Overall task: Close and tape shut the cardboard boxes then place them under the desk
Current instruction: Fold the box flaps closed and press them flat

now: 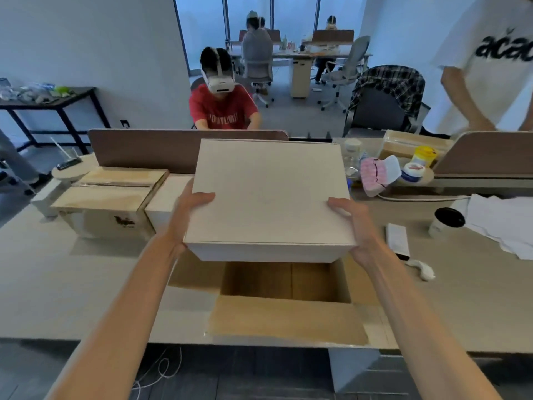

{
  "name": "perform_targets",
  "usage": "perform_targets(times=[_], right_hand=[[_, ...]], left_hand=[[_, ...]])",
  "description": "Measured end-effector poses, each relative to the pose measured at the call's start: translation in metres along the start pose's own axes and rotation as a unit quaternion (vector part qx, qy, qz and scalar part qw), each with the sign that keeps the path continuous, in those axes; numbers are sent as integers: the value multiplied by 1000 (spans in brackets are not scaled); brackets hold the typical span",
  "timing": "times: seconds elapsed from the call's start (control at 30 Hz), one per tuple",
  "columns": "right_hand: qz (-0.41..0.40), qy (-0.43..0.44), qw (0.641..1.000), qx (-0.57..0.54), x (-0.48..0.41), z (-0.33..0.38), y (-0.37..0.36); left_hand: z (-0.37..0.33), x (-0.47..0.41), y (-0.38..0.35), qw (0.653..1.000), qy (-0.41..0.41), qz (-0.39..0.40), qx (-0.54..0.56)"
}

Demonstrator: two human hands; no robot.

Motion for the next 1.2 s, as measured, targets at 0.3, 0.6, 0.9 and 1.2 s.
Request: perform_targets(times=[0.3, 0.6, 0.9, 1.2], right_hand=[[-42, -49, 997, 52, 13, -30, 49], [-51, -87, 991, 87, 6, -68, 50], [-55, -123, 983, 124, -2, -98, 54], [-53, -135, 964, 221, -14, -129, 58]], left_hand=[[59, -8, -25, 998, 62, -1, 2], [104, -9, -17, 990, 140, 16, -7], [152, -14, -11, 974, 221, 34, 24], [164, -21, -13, 945, 248, 141, -163]])
Point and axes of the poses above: each hand's wrist, its own x-axis away from the middle knuckle, its own y-axis out of the back of the hand, z = x × y, the point moved 4 cm from there along -x, towards the middle knuckle, and after that the axes turned 2 degrees about -z, right-handed, at the moved point
